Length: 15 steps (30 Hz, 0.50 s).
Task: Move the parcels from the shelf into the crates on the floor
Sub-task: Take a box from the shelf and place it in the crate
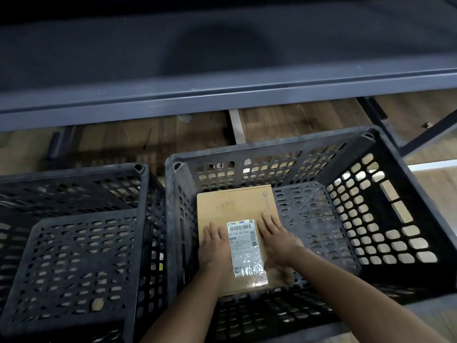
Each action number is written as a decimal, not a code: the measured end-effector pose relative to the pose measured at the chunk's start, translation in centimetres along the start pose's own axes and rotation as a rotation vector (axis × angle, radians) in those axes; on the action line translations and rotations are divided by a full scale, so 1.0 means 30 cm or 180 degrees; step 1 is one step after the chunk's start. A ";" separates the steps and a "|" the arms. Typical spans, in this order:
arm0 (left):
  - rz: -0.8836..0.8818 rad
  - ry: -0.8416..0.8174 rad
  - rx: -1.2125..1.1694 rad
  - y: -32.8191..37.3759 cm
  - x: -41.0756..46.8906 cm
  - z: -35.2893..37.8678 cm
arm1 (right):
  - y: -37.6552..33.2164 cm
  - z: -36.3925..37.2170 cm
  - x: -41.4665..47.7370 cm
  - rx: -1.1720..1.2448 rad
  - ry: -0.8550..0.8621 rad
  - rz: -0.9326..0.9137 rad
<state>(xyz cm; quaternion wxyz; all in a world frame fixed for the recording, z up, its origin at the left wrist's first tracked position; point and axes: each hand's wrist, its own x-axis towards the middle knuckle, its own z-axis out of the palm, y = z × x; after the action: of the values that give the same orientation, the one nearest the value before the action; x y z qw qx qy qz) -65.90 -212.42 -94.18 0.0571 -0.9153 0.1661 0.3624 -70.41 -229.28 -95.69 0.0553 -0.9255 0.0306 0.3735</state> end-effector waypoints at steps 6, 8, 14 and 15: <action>-0.0046 0.0185 0.0134 0.024 0.014 0.065 | 0.002 0.060 0.012 0.0071 0.0123 -0.0051; -0.0089 0.0152 0.0222 0.034 0.035 0.056 | 0.002 0.068 0.029 0.0069 0.0110 -0.0062; -0.0182 0.0076 0.0447 0.065 0.030 0.026 | -0.006 0.055 0.026 -0.0001 0.0139 -0.0045; -0.0192 0.0018 0.0439 0.063 0.022 0.014 | -0.013 0.037 0.013 0.0089 0.0112 -0.0032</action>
<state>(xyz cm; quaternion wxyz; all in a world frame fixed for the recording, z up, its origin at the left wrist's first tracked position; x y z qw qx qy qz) -66.37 -214.27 -94.91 0.1304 -0.9148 0.1631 0.3456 -70.86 -228.75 -96.74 0.0696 -0.9312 0.0321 0.3564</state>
